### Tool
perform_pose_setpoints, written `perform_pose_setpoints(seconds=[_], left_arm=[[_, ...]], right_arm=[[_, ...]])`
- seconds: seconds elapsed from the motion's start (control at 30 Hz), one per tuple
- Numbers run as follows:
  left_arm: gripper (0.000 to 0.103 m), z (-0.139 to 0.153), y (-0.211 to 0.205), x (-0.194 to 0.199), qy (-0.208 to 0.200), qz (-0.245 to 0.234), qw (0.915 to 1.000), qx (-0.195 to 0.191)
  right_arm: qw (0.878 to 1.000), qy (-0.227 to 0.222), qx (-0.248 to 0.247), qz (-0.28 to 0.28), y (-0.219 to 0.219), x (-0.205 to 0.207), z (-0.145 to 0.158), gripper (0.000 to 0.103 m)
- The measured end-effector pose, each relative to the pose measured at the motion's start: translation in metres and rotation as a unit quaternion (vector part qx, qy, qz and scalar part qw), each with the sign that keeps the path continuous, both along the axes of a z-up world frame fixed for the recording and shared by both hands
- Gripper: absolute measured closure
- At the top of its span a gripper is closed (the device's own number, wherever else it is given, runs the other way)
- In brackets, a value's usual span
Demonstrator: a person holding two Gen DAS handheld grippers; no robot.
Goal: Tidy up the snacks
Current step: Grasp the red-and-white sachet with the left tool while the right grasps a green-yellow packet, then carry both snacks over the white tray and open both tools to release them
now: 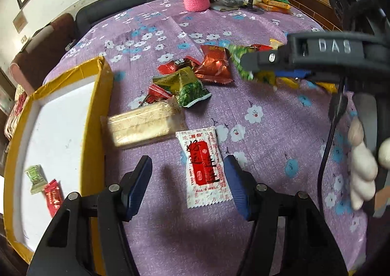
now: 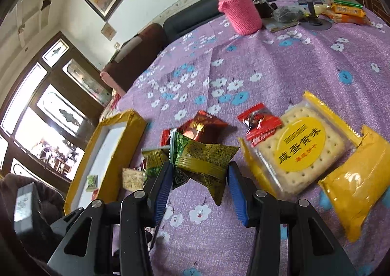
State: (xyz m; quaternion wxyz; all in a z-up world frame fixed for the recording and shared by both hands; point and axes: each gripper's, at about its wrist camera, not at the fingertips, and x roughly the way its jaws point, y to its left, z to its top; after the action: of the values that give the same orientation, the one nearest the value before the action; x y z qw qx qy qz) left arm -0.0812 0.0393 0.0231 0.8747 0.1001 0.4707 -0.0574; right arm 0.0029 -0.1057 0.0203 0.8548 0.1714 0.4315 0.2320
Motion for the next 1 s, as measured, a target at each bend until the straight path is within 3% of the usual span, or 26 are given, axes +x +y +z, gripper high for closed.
perform_pose_setpoints(seconds=[0.07,0.13,0.17,0.37,0.5,0.73,0.87,0.9,0.93,1.0], left_arm=[[0.042,-0.006,-0.006,0.005,0.001,-0.003,1.0,-0.001],[0.05,-0.007,-0.012,0.009,-0.013,-0.012,0.9998,-0.003],[0.078,-0.006,-0.013,0.011,-0.012,-0.02,0.9995,-0.02],[0.079,-0.003,-0.002,0.007,-0.014,-0.008,0.9986,-0.05],[0.079,0.007,0.012,0.0,-0.022,0.002,0.9965,-0.081],[0.079,0.026,0.043,-0.021,-0.046,0.023,0.9883,-0.143],[0.079,0.032,0.073,-0.035,-0.06,0.05,0.9824,-0.169],[0.079,0.034,0.082,-0.039,-0.065,0.059,0.9806,-0.175],[0.079,0.035,0.088,-0.043,-0.069,0.064,0.9791,-0.18],[0.079,0.041,0.104,-0.052,-0.08,0.077,0.975,-0.192]], right_arm=[[1.0,0.005,-0.011,0.006,0.005,-0.001,-0.004,0.056],[1.0,0.008,-0.025,0.007,0.008,-0.002,-0.006,0.056],[1.0,0.009,-0.029,0.007,0.009,-0.001,-0.007,0.055],[0.999,0.029,-0.037,0.003,0.008,0.004,-0.015,0.044],[0.999,0.01,-0.042,0.004,0.01,0.003,-0.011,0.032],[0.996,-0.013,-0.08,0.024,0.027,0.004,-0.014,0.027],[0.992,-0.032,-0.119,0.034,0.038,0.0,-0.015,0.027],[0.99,-0.038,-0.132,0.035,0.04,-0.002,-0.015,0.031],[0.989,-0.042,-0.141,0.033,0.041,-0.003,-0.016,0.044],[0.99,-0.043,-0.133,0.028,0.038,-0.004,-0.016,0.051]])
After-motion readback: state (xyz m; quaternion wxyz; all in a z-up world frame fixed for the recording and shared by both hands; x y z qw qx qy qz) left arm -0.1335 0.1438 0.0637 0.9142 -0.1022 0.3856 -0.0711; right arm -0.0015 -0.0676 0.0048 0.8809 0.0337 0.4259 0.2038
